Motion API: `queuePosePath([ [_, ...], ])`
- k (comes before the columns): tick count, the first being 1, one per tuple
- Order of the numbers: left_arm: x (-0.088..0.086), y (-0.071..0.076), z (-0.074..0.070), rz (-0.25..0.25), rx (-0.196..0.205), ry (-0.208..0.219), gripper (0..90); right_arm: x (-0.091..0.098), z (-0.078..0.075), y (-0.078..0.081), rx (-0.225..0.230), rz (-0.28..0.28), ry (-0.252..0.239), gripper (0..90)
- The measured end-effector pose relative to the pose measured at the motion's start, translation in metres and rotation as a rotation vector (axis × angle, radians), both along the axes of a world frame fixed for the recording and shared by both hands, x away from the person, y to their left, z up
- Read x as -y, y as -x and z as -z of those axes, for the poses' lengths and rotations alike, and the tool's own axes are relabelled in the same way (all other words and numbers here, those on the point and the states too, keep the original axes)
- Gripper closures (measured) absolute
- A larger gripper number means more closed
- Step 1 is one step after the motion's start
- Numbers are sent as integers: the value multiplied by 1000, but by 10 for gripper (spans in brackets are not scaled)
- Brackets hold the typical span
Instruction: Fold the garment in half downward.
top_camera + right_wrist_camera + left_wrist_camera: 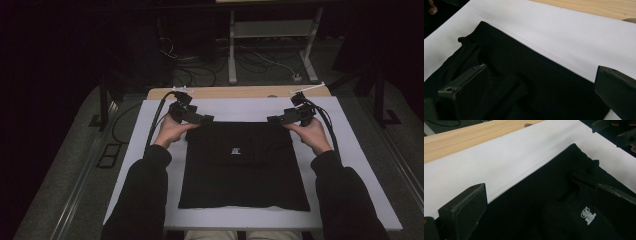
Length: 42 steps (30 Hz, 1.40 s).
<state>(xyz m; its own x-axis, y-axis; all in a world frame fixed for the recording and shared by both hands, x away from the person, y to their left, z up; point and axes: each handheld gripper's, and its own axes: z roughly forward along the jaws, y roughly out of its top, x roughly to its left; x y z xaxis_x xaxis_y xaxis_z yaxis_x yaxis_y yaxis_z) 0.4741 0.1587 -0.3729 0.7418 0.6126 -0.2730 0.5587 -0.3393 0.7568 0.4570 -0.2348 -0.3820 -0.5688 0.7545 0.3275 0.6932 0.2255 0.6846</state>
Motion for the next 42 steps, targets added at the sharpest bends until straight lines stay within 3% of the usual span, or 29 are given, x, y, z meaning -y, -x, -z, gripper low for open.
queuePosePath([
  [8,10,1,10,63,-25,-34,0,-9,5,1,-4,-31,-9,0],
  [18,14,1,19,73,-30,-29,0,-20,13,4,-6,-61,-2,0],
  [42,20,-1,48,105,-94,-26,0,-30,44,4,-50,-82,7,0],
])
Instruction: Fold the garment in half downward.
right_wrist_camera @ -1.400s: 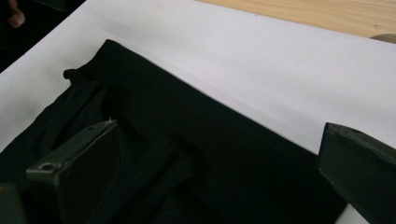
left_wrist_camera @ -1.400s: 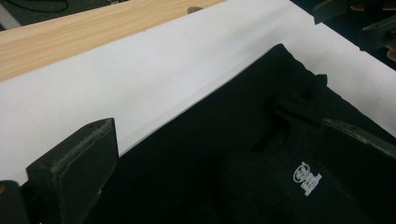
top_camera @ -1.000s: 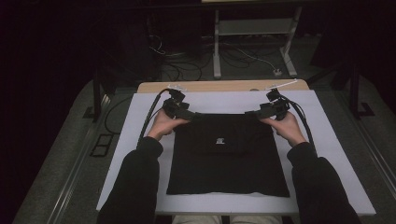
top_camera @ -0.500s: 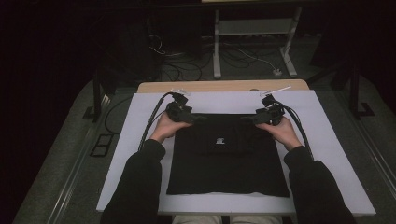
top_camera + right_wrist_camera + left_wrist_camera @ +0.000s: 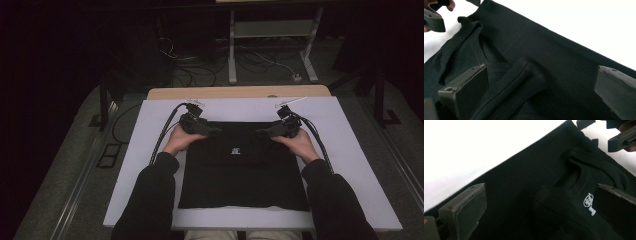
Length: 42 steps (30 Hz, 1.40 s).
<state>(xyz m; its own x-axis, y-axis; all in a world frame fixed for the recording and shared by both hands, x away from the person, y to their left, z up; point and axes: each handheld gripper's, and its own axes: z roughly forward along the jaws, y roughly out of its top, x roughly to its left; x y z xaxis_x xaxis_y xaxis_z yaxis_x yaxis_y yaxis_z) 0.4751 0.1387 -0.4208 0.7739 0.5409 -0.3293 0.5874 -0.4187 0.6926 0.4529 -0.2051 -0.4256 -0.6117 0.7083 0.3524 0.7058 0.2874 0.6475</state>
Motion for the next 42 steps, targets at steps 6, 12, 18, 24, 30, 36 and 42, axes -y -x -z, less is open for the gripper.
queuePosePath([
  [6,-2,0,5,-1,-13,-1,44,-4,6,-1,-12,-9,3,29],
  [12,-5,-1,6,10,-33,16,181,-4,9,-2,-28,-5,-20,179],
  [18,-4,0,9,14,-40,12,273,-3,10,-4,-18,-2,-30,372],
  [24,-4,5,8,20,-4,-10,441,-4,12,-4,-30,-2,-11,473],
  [30,-2,9,6,52,41,-17,662,-6,18,-6,-49,-18,-18,530],
  [36,0,10,5,56,49,-28,831,-12,19,-3,-48,-45,-14,731],
  [42,-3,15,0,41,78,-16,878,-12,12,4,4,-50,23,860],
])
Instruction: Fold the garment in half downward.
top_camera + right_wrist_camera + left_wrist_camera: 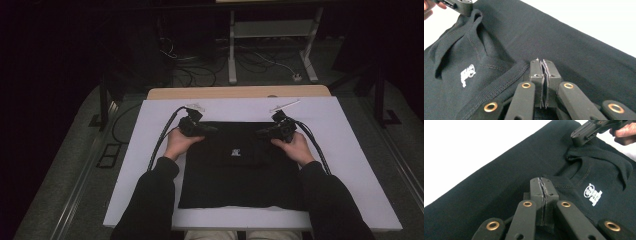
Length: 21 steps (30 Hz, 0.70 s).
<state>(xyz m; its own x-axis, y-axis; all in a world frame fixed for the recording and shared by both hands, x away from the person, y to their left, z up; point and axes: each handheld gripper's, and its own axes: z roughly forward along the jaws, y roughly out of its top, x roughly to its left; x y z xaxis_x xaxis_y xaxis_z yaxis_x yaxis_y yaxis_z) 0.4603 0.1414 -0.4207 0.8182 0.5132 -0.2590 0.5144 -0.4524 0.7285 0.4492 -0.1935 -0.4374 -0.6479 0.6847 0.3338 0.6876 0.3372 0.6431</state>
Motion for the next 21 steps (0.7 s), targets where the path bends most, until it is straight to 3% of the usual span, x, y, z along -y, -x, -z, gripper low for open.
queuePosePath([
  [8,-3,10,-3,-4,26,17,888,10,-13,8,57,21,-49,868],
  [13,-6,14,-5,-18,43,29,889,17,-18,13,59,29,-77,869],
  [16,-8,19,-7,-33,60,9,890,22,-22,17,54,33,-104,869],
  [21,-18,24,-14,-72,53,74,890,27,-27,22,55,41,-150,870],
])
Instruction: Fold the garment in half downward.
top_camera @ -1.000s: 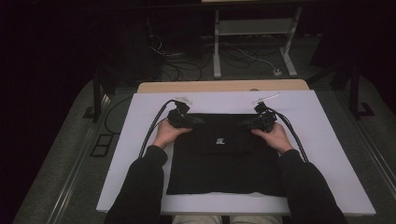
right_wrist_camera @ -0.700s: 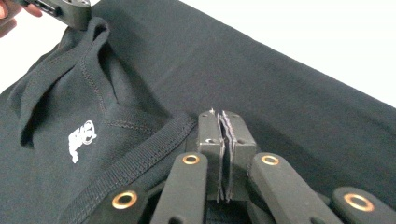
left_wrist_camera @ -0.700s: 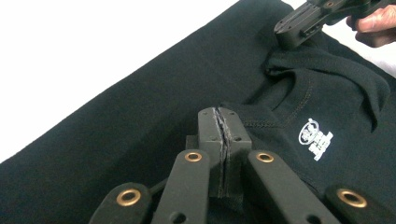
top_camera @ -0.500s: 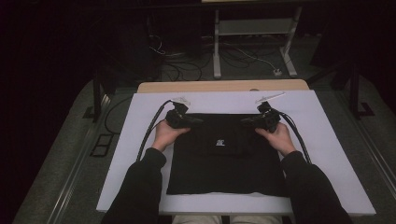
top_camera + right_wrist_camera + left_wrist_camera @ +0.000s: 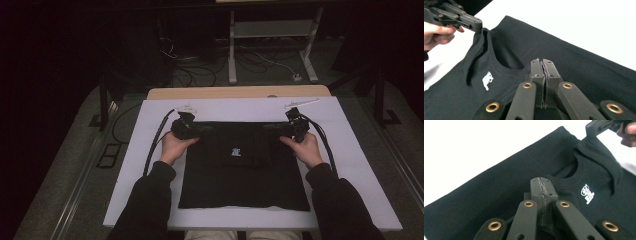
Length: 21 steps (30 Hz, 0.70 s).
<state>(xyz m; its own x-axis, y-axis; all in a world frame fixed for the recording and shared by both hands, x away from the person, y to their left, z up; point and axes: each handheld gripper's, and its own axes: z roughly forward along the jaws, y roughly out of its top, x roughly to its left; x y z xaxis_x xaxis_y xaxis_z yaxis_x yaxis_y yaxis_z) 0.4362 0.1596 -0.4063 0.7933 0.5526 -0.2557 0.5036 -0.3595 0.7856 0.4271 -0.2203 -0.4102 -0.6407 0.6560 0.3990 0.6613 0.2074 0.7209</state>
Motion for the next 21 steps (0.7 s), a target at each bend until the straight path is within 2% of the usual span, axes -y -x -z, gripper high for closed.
queuePosePath([
  [7,-1,7,-10,0,9,24,890,0,-9,7,12,-8,-44,870],
  [12,-6,12,-17,-4,-3,71,890,2,-18,12,27,-13,-89,871],
  [16,-10,17,-21,2,-16,111,890,2,-23,16,33,-17,-106,871],
  [21,-12,22,-23,5,-29,139,891,4,-28,22,32,-20,-132,871],
])
